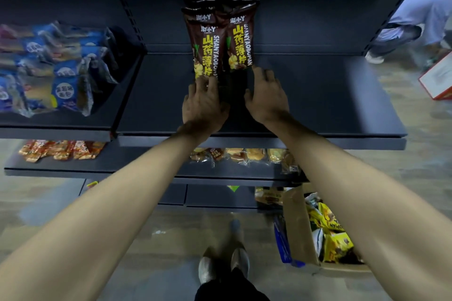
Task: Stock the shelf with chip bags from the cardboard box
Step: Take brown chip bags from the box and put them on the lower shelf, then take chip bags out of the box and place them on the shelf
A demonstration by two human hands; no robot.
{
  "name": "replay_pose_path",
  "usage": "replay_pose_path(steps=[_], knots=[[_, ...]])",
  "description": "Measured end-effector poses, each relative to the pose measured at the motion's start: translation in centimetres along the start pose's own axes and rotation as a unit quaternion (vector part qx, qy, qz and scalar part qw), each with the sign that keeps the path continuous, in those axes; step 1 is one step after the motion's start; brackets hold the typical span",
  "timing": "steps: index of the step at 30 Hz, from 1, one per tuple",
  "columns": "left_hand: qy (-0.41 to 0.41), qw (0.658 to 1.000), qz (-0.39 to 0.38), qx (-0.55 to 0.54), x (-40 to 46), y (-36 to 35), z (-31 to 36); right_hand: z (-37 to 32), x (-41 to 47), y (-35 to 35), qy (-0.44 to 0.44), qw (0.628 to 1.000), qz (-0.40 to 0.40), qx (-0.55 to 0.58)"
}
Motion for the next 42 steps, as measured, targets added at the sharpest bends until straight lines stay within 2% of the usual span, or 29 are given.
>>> replay_pose_path(steps=[9,12,18,26,32,42], knots=[[-0.062,0.997,-0.035,0.034,-4.7,5.1,2.1,-1.0,-6.7,5.7,-0.034,0.999,-0.031,-0.012],[-0.091,0.995,-0.023,0.024,-7.3,6.6,2.9,-1.3,-9.9,7.9,-0.052,0.998,-0.013,-0.030],[-0.149,0.988,-0.051,-0.001,-13.4,7.3,6.0,0.0,-18.6,11.9,-0.123,0.992,0.014,-0.017],[-0.257,0.961,-0.099,-0.011,-19.6,3.7,14.1,7.8,-31.2,14.5,-0.259,0.965,0.016,-0.030],[-0.305,0.939,-0.157,-0.017,-23.0,-0.6,20.4,15.2,-39.5,15.8,-0.386,0.922,0.017,-0.037],[-0.289,0.922,-0.255,0.025,-23.2,-8.8,28.4,26.0,-42.6,15.2,-0.448,0.894,-0.032,0.014]])
Point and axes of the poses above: each hand's wrist, its own x-axis towards the middle knuckle, its own y-axis out of the back of the hand, z = x × y, the point moved 3 cm from there along x, towards the middle knuckle, and after that the axes turned 5 degrees about x, right-handed, at the moved point
